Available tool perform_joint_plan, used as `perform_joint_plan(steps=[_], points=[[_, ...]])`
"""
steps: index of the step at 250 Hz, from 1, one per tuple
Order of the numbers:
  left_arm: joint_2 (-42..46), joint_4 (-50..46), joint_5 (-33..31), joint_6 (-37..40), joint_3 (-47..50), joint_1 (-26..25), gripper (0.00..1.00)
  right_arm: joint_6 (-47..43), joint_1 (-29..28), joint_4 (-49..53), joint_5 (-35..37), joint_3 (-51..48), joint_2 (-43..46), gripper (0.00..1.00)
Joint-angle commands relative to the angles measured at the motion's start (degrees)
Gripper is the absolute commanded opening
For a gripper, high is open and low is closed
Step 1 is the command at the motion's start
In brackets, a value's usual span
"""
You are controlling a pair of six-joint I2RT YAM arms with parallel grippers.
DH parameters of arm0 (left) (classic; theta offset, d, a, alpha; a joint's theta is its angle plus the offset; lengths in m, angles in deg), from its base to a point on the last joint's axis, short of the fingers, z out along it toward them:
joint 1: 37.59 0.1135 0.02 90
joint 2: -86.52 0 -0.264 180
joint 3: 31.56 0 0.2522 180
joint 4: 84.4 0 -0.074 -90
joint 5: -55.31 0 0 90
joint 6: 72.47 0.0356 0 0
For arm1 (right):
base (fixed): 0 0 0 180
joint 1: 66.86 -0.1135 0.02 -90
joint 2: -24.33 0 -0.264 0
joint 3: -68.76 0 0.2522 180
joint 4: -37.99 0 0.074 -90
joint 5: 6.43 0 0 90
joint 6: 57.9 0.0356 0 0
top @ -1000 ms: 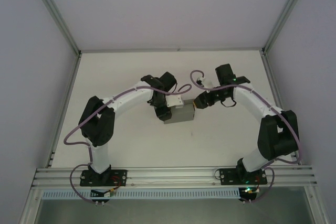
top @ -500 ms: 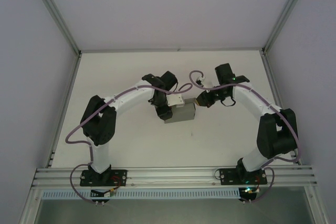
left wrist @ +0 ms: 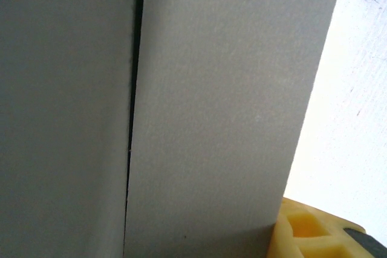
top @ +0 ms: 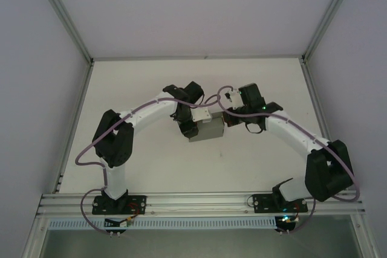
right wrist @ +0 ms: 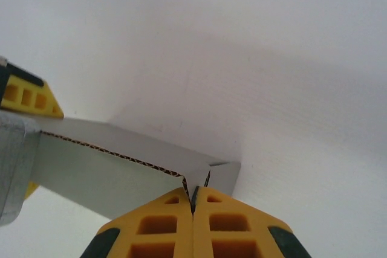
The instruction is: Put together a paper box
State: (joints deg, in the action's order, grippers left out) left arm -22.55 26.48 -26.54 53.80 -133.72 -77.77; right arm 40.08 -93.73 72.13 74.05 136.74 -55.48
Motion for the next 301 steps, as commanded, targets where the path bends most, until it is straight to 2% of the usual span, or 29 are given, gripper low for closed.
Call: perform_joint_plan(steps=[1,32,64,117,170,220,243,285,301], points=[[-2.62,2.18,-1.7,-1.37,0.25,0.23,0.34,5.58,-3.31,-7.45,0.99,-5.48,-0.09,0.0],[-2.73,1.94,-1.86,-1.35,0.25,0.27,0.35,5.36,-3.87,-10.35,1.35,-8.59,0.81,0.0],[-2.76,2.56,-1.5,-1.81,0.43,0.23,0.35,8.98,-5.55,-15.47,2.14,-13.53,1.69,0.0],[-2.86,2.06,-2.32,-1.64,-0.26,0.26,0.37,6.86,-10.62,-16.74,11.55,-19.07,4.08,0.0],[-1.93,1.25,-2.58,-1.61,-0.5,0.24,0.44,7.19,-10.83,-19.96,11.72,-25.53,10.1,0.0],[-1.02,0.62,-1.3,-2.66,-2.08,0.25,0.6,7.04,-11.12,-22.31,11.63,-24.78,7.96,0.0],[-0.29,0.56,-0.7,-3.61,-2.29,0.28,0.74,6.26,-11.79,-23.55,12.08,-24.29,6.16,0.0],[2.98,1.4,-0.76,-5.4,-0.79,0.32,0.99,5.93,-15.4,-20.48,21.33,-21.62,2.77,0.0],[4.56,2.45,-1.64,-6.37,0.55,0.53,1.0,6.86,-16.06,-20.46,23.0,-21.28,2.71,0.0]])
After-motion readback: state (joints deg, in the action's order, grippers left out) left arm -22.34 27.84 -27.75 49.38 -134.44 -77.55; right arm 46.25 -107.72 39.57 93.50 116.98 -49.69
